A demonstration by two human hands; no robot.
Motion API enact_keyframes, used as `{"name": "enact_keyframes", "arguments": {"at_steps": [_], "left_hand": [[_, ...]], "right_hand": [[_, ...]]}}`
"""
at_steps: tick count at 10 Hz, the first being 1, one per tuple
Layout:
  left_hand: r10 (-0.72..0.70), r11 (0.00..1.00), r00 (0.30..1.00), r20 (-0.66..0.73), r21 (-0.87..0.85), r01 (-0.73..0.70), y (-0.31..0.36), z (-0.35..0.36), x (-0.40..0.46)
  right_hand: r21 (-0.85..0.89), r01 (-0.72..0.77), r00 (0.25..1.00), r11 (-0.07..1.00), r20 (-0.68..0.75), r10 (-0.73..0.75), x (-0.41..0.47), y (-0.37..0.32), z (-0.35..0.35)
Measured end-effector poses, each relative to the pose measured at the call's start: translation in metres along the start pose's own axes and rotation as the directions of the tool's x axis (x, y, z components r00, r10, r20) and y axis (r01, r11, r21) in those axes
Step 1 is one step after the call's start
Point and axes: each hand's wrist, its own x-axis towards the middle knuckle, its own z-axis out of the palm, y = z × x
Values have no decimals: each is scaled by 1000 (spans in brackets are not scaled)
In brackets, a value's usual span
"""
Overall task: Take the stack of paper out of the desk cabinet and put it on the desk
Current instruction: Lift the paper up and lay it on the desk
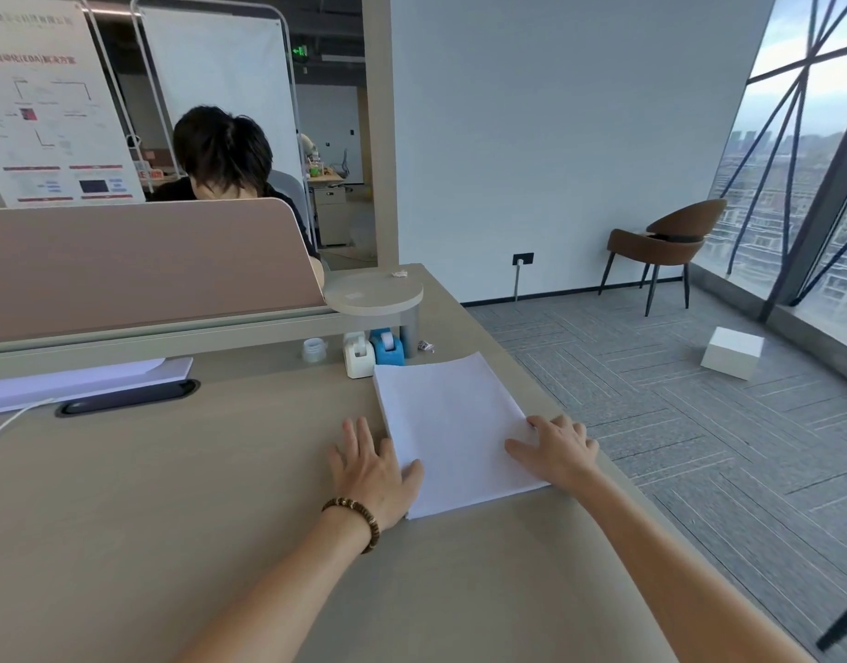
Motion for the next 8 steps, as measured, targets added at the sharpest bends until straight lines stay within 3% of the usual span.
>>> {"name": "enact_keyframes", "arguments": {"at_steps": [2,5,7,8], "left_hand": [[-32,999,999,13,28,32,1,-11,-7],[87,996,996,-12,-20,-87,-19,-49,-39],[197,963,961,-196,-145,-227,-32,-108,-86],[231,894,873,-430,-261,-365,-39,-152,-121]], "right_hand": [[-51,54,997,997,-51,-56,-15,-11,-3],[19,121,989,992,-90,-119,-62,-42,-30],[267,201,969,942,-195,-151,-140,-82,-80],[374,342,911,862,-359,-206,-194,-105,-108]]}}
